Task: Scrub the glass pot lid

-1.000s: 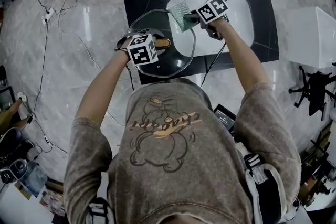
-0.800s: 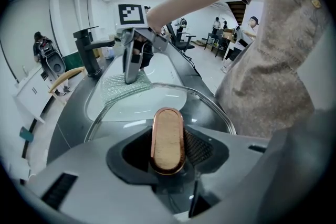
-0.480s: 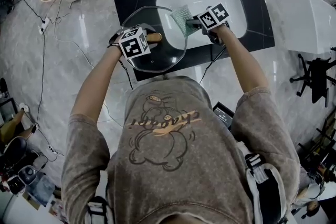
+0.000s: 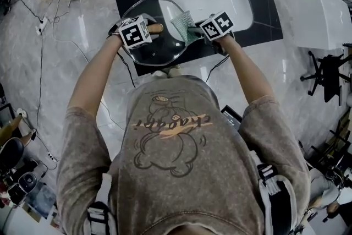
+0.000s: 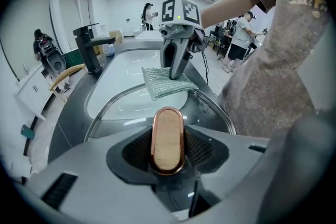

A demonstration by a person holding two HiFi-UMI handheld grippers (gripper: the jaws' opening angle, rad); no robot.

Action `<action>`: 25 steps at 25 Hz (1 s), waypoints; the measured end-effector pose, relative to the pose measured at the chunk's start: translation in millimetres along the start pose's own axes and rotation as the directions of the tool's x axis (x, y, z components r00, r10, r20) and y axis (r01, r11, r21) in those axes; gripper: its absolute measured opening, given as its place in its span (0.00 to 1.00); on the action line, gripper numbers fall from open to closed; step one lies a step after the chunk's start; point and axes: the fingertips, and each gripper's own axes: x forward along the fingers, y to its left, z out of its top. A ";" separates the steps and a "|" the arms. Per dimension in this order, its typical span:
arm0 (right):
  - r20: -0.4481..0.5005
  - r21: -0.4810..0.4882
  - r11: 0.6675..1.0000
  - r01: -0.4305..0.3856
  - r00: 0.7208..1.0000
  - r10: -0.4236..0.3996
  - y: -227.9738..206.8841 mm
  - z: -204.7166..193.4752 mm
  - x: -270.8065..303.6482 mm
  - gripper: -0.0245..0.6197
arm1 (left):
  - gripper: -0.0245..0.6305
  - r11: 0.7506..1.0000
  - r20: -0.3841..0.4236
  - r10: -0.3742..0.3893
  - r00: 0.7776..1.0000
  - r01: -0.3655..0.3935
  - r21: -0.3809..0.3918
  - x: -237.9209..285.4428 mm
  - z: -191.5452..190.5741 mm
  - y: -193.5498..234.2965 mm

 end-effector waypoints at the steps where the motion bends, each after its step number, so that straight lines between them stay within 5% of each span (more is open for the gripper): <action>1: 0.000 0.002 1.000 0.001 1.000 -0.001 4.5 -3.7 0.6 0.17 | 0.31 1.000 0.001 -0.003 1.000 0.003 0.002 0.3 0.6 -0.3; 25: 0.015 0.030 0.997 -0.073 0.997 0.073 134.7 -27.9 60.3 0.17 | 0.31 1.000 -0.018 -0.006 1.000 0.006 0.000 -4.3 8.0 -0.5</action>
